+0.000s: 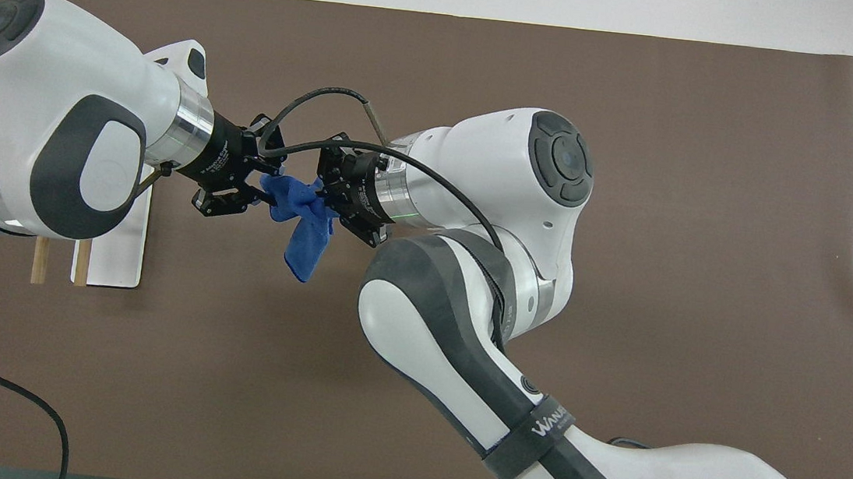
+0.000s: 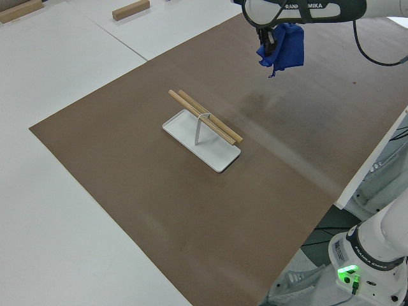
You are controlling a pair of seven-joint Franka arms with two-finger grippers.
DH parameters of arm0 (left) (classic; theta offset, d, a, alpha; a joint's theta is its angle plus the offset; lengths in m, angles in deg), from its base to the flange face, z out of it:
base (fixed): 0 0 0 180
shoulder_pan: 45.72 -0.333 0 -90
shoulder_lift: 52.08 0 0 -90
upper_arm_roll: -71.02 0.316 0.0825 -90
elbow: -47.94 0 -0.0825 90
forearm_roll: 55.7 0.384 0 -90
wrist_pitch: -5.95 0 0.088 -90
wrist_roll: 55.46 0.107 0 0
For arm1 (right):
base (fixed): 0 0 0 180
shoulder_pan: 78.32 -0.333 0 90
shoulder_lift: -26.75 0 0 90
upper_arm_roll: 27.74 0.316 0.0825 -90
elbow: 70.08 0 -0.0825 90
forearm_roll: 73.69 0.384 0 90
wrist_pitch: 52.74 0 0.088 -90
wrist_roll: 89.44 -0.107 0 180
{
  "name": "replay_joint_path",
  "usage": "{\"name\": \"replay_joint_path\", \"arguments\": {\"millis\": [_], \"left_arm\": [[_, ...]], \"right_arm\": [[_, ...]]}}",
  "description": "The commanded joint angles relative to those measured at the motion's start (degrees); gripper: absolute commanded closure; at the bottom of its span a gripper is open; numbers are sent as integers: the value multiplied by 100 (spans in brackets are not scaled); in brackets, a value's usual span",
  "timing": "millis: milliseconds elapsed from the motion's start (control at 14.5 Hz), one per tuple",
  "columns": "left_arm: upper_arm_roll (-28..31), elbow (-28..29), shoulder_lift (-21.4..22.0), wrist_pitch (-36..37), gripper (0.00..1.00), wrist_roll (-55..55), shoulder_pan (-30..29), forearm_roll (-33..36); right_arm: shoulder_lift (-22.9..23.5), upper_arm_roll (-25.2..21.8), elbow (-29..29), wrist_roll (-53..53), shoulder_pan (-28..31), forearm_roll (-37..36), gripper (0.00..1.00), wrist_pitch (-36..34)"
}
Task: Right arm passes towel to left arm to hang
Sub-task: 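Hold the towel with the right gripper while the left gripper grasps it, then carry the towel with the left gripper while the right gripper withdraws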
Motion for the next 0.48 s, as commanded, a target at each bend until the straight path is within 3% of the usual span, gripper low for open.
{"name": "replay_joint_path", "arguments": {"millis": [0,276,345,414], "left_arm": [[88,50,149,174,100,-190,51,-40],[123,41,456,236,100,-182,-11,4],[132,41,501,201,100,-181,-11,22],[140,41,527,158,100,-138,-11,22]], "right_arm": [[-90,34,132,26,44,126,100,96],[-90,34,132,9,44,126,100,70],[-99,25,132,18,53,117,55,27],[-99,8,132,52,62,38,1,17]]}}
